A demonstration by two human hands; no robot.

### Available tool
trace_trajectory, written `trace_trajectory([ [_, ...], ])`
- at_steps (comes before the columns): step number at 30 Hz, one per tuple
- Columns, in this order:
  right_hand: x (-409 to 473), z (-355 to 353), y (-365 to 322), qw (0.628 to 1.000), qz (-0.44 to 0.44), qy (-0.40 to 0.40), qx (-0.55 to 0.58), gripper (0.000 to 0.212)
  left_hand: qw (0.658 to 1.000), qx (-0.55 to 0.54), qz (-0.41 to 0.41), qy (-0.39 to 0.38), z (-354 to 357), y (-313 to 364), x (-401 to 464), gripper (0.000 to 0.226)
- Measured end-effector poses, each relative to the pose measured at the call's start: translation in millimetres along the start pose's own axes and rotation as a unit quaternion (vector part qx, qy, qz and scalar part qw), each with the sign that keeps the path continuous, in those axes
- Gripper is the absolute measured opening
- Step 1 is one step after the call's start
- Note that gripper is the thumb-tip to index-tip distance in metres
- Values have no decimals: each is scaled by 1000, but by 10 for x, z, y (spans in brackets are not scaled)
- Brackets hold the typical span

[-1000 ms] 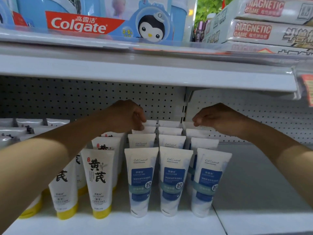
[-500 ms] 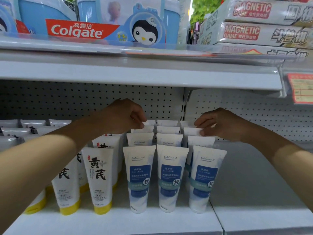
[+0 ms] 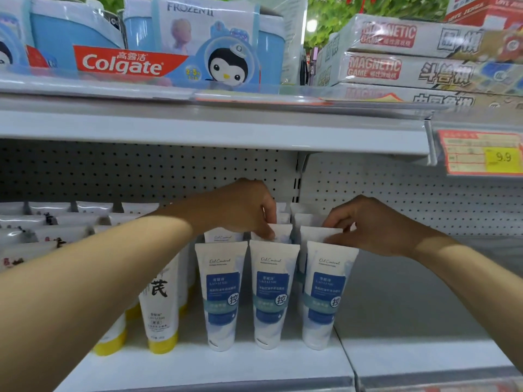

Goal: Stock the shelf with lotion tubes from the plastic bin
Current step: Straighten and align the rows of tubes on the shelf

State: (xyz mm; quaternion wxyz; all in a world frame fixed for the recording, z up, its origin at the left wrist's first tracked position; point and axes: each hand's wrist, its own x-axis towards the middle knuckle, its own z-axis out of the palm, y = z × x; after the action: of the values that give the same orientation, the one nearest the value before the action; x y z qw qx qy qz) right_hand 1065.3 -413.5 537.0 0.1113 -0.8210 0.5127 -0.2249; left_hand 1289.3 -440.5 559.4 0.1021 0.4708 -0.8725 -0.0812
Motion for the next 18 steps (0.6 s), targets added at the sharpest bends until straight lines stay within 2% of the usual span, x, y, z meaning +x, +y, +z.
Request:
trace_trajectory([
  [6,-7,77,40,1000,-1,-4,19,17,999,28,-2,-27,49,38,63,16],
  [11,-9,60,54,1000,2,-1,12,15,999,32,0,-15,70,51,71,5],
  [14,1,58,65,1000,7,-1,3,3,1000,27,2,-16,66,62,78,11],
  [18,-1,64,74,1000,6,1,9,5,1000,23,5,-11,72,66,73,13],
])
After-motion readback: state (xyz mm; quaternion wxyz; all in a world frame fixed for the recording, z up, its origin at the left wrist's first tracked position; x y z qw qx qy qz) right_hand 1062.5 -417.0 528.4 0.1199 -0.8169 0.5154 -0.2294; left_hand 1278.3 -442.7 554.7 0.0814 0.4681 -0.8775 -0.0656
